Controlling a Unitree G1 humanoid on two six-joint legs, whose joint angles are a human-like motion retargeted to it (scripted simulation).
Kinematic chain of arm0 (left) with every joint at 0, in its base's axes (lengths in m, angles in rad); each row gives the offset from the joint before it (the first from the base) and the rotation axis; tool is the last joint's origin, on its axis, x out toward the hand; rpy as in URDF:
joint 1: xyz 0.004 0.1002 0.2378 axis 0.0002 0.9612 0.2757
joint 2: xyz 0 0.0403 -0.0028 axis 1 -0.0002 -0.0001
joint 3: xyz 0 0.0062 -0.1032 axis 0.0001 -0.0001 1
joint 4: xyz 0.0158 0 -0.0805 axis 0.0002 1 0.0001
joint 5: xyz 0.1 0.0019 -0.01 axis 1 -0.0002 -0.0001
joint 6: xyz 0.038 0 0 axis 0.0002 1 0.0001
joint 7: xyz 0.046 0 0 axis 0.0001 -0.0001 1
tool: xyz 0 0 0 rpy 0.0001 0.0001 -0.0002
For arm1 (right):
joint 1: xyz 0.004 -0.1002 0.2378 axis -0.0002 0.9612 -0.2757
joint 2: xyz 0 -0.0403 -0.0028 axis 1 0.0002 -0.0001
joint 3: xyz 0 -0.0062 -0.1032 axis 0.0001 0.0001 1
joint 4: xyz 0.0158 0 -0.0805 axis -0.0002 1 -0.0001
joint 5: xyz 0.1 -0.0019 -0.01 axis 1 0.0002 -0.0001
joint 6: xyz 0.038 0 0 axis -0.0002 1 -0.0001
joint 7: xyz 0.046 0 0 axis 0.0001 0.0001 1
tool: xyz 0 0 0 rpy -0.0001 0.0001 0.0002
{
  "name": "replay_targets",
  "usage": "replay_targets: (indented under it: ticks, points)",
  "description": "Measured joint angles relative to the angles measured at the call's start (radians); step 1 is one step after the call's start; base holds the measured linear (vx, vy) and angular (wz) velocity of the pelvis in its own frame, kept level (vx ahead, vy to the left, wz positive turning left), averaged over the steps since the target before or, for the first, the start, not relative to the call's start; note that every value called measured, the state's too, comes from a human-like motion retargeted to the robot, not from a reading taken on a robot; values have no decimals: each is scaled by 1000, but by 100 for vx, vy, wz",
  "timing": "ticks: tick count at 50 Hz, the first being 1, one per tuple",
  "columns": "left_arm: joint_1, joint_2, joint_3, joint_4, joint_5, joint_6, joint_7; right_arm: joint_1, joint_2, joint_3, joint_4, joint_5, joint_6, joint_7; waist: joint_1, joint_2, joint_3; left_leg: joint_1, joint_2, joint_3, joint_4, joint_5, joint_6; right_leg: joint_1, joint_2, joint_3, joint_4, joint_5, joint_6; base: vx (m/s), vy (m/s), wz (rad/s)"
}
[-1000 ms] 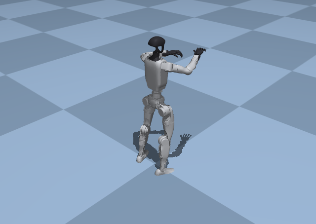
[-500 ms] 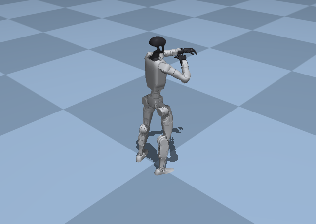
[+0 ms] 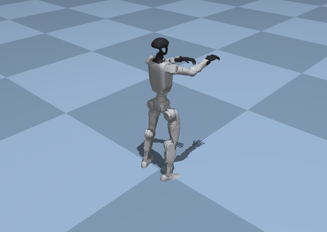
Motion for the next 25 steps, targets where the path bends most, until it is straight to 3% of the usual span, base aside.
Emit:
replay_targets:
  ticks: [5, 10, 18, 25]
  points:
    - [-13, 32, -41, 7, -35, -26, 20, 56, -105, 72, -174, 3, -54, -65, -5, -2, 1, -1, -2, -4, -2, 4, -3, 2, -2, -5, -1, -2, 2, 0, 0, 0]
    - [-66, 51, -32, 130, 0, -11, 82, 190, -234, 50, -575, 55, -123, -13, -46, 13, 14, 2, -5, 10, -3, 5, -3, 0, -2, 6, -9, 0, 10, 0, -1, -9]
    - [-253, 26, -40, 522, 96, 84, 166, 438, -283, -59, -1089, 212, -135, 107, -164, 44, 26, 4, 2, 51, -7, 12, -1, -20, 14, 40, -25, 7, 11, -1, -3, -31]
    - [-415, -55, -128, 890, 73, 119, 242, 557, -251, -136, -1267, 259, -137, 91, -253, 62, 30, 3, -1, 68, -9, 18, -3, -32, 14, 54, -29, 9, 11, 0, 0, -10]
